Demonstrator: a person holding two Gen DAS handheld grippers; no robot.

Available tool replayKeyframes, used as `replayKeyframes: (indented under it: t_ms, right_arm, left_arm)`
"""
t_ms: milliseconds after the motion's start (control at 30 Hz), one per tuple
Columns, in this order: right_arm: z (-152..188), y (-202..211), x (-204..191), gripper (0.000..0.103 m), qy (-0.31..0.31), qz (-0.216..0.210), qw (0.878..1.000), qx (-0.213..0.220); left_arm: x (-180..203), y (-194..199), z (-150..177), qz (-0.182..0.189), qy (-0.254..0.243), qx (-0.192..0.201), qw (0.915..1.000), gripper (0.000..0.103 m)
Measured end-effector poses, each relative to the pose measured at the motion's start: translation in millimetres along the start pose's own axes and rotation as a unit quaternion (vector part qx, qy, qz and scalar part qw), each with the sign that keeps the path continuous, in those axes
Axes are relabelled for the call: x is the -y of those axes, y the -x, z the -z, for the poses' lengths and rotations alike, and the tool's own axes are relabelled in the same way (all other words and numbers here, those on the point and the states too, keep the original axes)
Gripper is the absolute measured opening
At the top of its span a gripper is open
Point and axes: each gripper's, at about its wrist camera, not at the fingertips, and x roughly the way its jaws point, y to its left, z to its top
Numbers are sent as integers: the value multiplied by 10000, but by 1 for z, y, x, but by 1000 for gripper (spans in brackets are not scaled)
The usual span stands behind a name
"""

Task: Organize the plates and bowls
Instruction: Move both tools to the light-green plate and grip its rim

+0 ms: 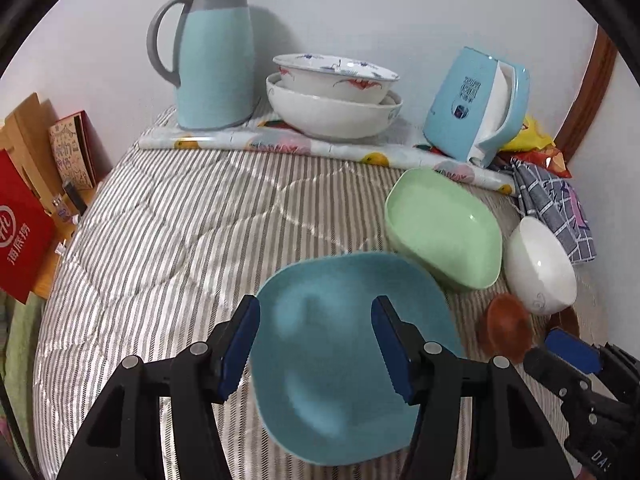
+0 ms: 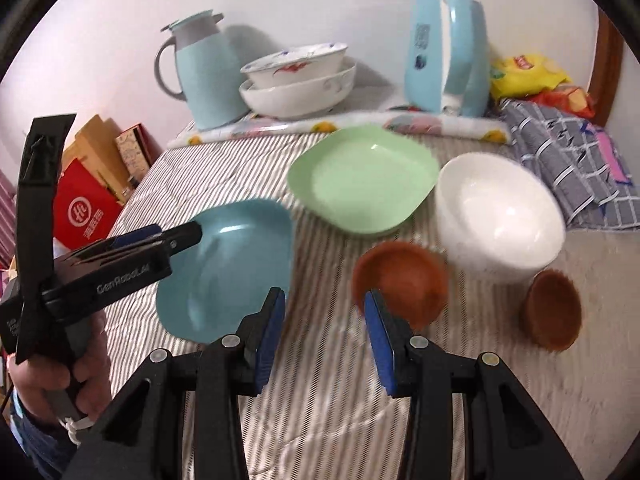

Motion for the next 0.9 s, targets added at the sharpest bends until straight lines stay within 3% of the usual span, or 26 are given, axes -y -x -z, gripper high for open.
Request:
replayKeyframes:
  t_ms: [267,900]
  right_arm:
    - [-28,8,17,46,208,362,9987,304]
    - [-93,-28,42,47,248,186,9993,207]
  left_arm:
    - [17,5,-18,-118,10,238,9996,56]
    - [50,-29,-56,-309,-151,28,9994,56]
